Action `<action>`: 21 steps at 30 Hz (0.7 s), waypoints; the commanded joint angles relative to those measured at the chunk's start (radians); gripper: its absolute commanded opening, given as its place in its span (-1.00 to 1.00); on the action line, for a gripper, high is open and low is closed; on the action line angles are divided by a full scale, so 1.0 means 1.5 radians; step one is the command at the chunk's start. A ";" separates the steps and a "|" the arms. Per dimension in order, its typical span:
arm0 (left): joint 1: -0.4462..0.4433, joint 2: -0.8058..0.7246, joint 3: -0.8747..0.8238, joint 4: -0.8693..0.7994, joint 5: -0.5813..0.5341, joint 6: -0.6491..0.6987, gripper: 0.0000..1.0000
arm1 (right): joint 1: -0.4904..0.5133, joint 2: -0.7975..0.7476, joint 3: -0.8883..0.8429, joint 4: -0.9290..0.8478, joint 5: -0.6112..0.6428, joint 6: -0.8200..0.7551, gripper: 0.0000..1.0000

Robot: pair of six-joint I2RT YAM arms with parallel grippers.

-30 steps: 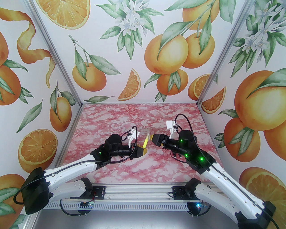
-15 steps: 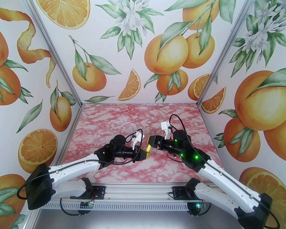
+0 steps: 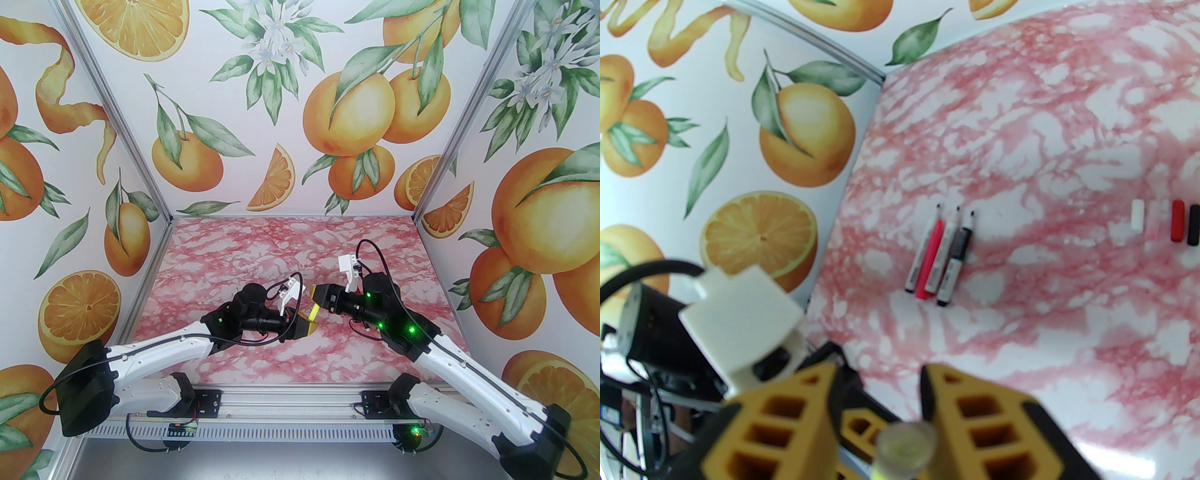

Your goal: Open the pen caps

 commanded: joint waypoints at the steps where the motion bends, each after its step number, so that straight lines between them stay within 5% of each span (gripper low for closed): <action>1: -0.004 0.004 0.025 0.028 0.009 0.004 -0.88 | 0.005 0.001 0.004 0.021 0.005 0.003 -0.34; 21: -0.004 -0.004 0.026 0.020 0.007 0.007 -0.89 | 0.007 0.018 0.005 0.011 0.007 0.001 -0.49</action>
